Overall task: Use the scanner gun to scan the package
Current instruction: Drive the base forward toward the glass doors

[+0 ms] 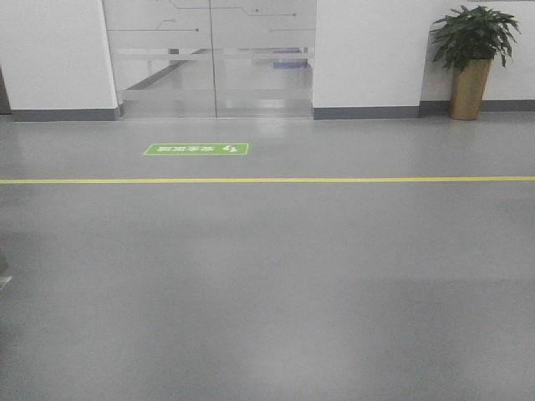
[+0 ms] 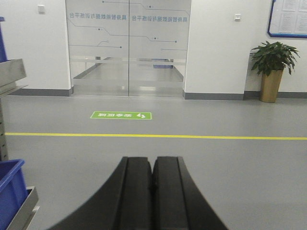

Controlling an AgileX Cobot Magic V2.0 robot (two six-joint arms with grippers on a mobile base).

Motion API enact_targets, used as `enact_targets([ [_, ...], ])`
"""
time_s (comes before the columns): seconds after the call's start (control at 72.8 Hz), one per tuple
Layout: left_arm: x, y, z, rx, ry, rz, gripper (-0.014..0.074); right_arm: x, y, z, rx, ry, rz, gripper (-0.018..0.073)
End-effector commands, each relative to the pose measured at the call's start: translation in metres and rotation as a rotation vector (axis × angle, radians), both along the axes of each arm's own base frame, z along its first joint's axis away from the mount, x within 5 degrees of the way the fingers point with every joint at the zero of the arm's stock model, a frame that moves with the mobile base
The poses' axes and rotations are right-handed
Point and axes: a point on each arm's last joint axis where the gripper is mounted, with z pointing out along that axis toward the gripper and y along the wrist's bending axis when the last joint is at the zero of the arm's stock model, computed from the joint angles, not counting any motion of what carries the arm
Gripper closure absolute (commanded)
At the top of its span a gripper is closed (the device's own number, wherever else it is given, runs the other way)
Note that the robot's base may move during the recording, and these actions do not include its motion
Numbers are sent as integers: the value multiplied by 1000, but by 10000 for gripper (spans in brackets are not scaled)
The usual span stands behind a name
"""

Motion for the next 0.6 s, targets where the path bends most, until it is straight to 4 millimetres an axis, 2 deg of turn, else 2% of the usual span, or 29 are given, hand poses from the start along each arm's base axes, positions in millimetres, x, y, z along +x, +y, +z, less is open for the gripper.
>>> enact_targets([
  [0.0, -1, 0, 3, -1, -24, -4, 707, 0, 0, 2, -7, -20, -7, 727],
  [0.591, -1, 0, 3, -1, -24, -4, 707, 0, 0, 2, -7, -20, -7, 727],
])
